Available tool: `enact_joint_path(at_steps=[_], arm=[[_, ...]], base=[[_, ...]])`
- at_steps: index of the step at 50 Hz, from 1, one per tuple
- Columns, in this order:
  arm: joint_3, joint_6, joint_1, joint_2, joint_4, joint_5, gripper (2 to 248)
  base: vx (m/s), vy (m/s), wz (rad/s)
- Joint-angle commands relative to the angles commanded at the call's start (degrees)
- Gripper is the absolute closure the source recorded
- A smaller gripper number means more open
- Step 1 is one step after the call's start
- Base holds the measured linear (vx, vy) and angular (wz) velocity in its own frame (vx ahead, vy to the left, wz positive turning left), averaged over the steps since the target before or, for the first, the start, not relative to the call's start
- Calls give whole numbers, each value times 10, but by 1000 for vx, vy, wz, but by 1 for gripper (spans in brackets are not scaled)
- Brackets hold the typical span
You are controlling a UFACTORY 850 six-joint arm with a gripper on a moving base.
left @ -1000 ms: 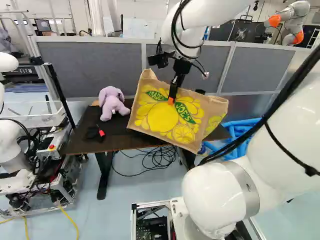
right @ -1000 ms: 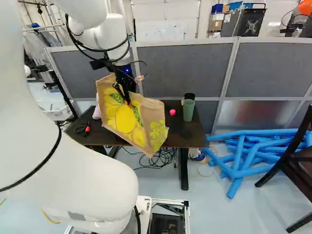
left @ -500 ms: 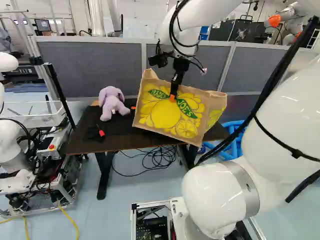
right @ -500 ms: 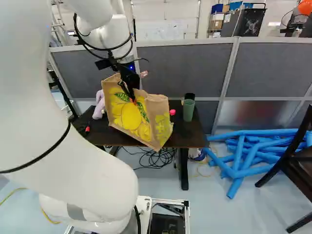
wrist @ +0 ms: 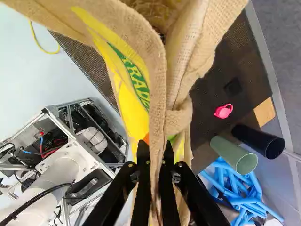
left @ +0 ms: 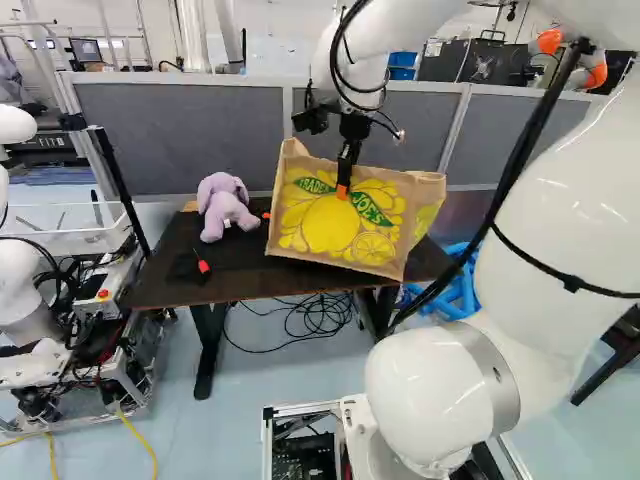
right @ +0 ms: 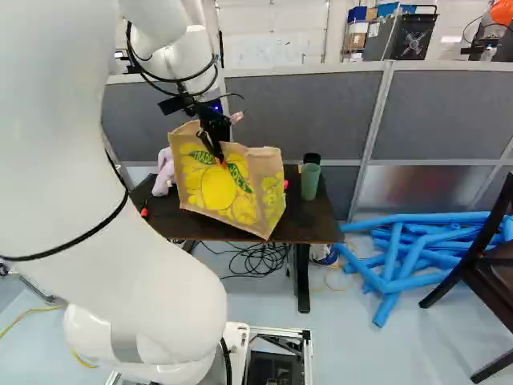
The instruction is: Pick up the bag on the ground and place it on the table
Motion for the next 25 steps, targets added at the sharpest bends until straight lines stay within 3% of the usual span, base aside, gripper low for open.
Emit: enact_joint_path(at_steps=[14, 25], arm=[[-25, -3, 16, -24, 7, -2, 228], [-32, -56, 20, -31, 8, -2, 228]], base=[[0, 0, 0], [0, 0, 0]])
